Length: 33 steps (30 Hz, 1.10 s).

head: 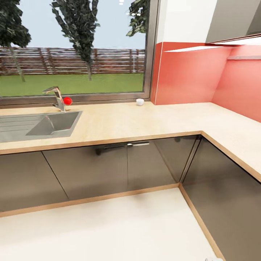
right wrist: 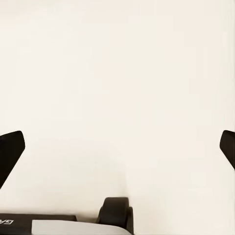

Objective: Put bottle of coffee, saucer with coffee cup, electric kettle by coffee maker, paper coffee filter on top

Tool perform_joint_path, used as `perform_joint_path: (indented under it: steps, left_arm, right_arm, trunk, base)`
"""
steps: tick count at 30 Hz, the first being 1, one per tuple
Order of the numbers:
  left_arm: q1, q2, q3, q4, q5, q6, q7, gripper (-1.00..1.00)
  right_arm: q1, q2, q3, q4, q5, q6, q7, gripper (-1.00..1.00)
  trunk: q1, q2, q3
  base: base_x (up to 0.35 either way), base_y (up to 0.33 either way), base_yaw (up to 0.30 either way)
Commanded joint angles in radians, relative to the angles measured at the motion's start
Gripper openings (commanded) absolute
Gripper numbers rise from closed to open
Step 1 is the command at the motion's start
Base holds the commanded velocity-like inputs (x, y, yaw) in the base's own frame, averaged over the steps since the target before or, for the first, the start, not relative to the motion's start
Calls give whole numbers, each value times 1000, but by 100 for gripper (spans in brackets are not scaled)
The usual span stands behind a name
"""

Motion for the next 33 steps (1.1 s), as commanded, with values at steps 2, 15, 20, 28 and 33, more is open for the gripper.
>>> perform_joint_path:
  steps: [2,15,20,28,33]
  left_arm:
    - [0,1,-7,1,6,-7,1,100]
    - [0,5,65,42,7,-6,0,100]
    - [0,14,147,91,7,-7,-1,100]
    - [0,47,210,145,6,-8,-2,100]
    - [0,52,217,154,6,-9,-2,100]
  right_arm:
    - [-1,-1,6,0,-7,0,-1,100]
    - [-1,1,9,-178,-9,10,13,100]
    - [-1,-2,21,-463,-9,86,69,100]
    - [-16,-4,26,-846,-11,369,154,100]
    - [-100,-4,15,-932,-21,463,164,100]
  trunk:
    - [0,0,-1]
    - [0,0,-1]
    - [0,0,-1]
    - [0,0,-1]
    - [0,0,-1]
  base:
    - [0,-21,14]
    - [0,-2,1]
    - [0,0,0]
    - [0,0,0]
    - [0,0,0]
